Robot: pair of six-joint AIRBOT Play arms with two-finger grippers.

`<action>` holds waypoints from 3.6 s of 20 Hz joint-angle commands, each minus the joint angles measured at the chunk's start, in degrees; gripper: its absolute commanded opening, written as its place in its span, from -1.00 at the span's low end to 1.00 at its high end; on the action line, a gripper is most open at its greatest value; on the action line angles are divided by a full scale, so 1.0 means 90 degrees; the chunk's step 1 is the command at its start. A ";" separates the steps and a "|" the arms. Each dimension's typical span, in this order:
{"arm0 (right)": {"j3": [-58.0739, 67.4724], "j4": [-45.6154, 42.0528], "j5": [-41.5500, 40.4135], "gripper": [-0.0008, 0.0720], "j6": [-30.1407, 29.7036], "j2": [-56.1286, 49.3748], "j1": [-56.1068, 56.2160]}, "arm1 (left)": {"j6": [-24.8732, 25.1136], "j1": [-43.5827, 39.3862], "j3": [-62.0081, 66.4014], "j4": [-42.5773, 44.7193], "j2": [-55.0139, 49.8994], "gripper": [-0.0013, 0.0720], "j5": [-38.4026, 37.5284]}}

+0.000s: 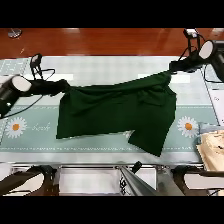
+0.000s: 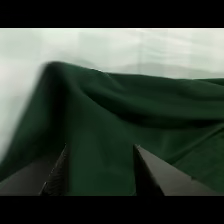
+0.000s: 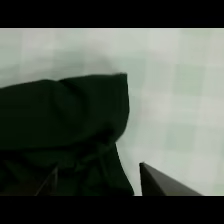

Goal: Fold the shirts.

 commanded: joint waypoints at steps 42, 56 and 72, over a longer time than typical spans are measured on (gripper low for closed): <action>-0.2234 0.2052 0.2334 0.34 -0.1268 0.0797 -0.2803 | 0.2535 0.2220 -0.2827 -0.2225 -0.0444 -0.90 -0.2890; -0.4660 0.3716 0.0503 0.60 -0.1819 0.0794 -0.2266 | 0.2676 0.2310 -0.2827 -0.2227 -0.0306 -0.90 -0.2975; 0.0049 0.4541 -0.0930 -0.91 -0.1921 0.4282 -0.1588 | 0.2698 0.2310 0.1865 -0.3206 0.3733 -0.90 -0.1812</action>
